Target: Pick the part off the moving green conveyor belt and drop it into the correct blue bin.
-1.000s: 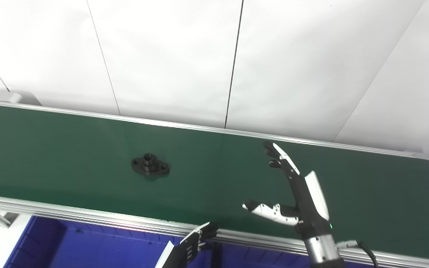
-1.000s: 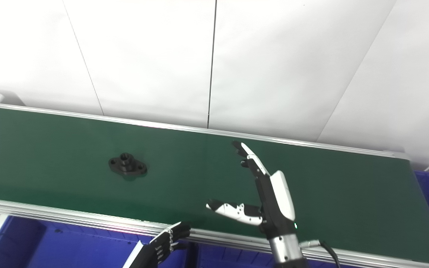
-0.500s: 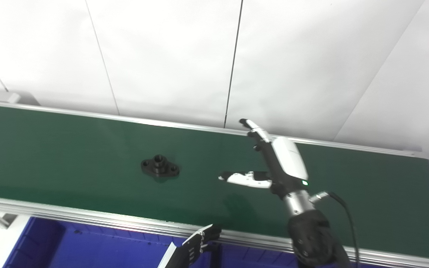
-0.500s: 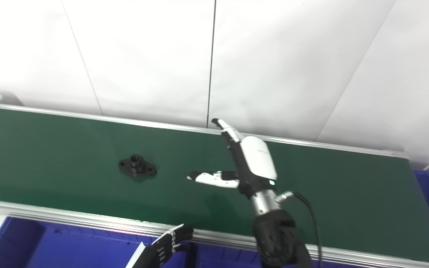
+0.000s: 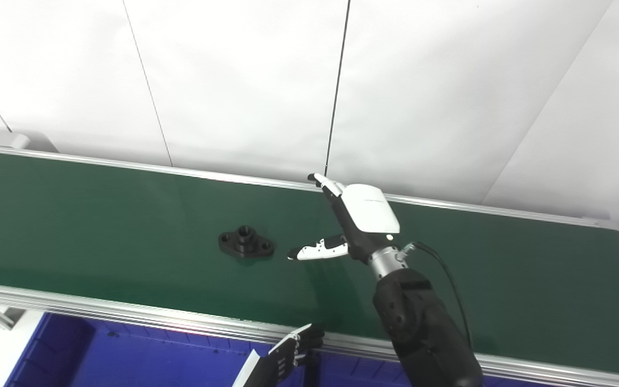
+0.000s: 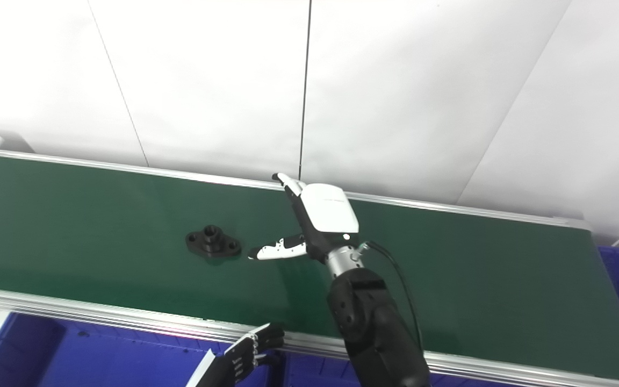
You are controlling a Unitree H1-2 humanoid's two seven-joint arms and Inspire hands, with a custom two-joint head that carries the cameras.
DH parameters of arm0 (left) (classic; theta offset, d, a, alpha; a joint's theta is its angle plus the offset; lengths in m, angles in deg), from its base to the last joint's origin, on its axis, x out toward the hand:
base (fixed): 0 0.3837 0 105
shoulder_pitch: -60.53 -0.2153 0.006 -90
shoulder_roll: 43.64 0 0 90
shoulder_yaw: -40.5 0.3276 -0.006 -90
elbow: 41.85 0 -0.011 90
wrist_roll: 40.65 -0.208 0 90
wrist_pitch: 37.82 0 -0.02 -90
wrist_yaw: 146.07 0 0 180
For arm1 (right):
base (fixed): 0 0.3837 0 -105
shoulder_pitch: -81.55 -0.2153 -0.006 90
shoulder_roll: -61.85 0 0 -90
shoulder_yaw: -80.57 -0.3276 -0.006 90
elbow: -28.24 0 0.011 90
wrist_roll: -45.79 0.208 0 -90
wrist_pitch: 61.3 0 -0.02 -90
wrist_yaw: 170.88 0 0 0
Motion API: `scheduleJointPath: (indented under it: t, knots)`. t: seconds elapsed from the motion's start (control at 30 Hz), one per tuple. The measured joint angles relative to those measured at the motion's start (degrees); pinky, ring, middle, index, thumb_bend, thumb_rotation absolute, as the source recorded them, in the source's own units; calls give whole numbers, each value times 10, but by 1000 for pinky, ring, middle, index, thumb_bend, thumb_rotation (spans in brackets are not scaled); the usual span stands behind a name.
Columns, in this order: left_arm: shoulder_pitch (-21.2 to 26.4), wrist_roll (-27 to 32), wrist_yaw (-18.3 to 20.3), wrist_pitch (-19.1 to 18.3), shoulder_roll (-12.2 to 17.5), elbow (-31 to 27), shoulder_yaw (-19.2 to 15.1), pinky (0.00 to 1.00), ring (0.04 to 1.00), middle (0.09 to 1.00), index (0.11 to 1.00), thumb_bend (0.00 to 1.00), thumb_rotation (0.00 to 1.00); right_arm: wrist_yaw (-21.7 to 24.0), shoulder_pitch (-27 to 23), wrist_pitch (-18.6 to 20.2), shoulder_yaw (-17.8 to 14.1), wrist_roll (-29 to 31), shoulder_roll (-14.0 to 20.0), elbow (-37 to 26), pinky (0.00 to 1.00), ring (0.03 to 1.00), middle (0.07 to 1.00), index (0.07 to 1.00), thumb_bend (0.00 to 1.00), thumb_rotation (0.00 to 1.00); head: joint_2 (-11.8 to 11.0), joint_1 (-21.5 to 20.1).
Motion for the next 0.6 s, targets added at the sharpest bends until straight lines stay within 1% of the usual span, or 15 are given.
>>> scheduleJointPath:
  t: [0.1,0.17,0.27,0.33,0.37,0.43,0.47,0.53,0.6]
  knots:
    - [0,-11,-6,0,0,-1,0,727,845,860,846,958,624,-15,-9,2,14,-9,0,23,860,821,835,892,948,537,1,4]
    - [0,-21,-10,0,0,-2,1,725,847,861,850,954,626,-17,-15,3,25,-13,0,38,898,835,840,893,941,541,2,6]
    - [0,-22,-13,0,0,-2,1,709,845,860,846,943,604,-18,-24,6,36,-18,-2,57,894,840,843,895,936,543,4,7]
    - [0,-22,-13,-1,0,-3,1,709,851,869,854,953,625,-18,-26,6,38,-15,-5,60,869,836,843,896,938,545,4,8]
    - [0,-23,-13,-2,0,-4,2,711,853,870,856,949,626,-17,-28,6,38,-10,-7,63,829,826,841,897,941,544,4,8]
    - [-1,-24,-13,-2,0,-6,2,727,861,879,866,946,631,-16,-34,7,37,-2,-14,71,693,784,833,900,946,557,5,10]
    - [-1,-25,-13,-3,0,-6,3,728,861,879,866,946,631,-14,-36,10,37,3,-18,75,685,782,832,900,946,558,5,10]
    - [-1,-25,-13,-4,0,-7,3,707,853,874,862,943,630,-3,-37,20,38,9,-24,75,590,726,811,903,948,565,6,11]
    - [-1,-26,-13,-4,0,-7,3,704,851,877,866,943,634,10,-38,34,41,14,-30,77,559,699,796,900,949,570,7,11]
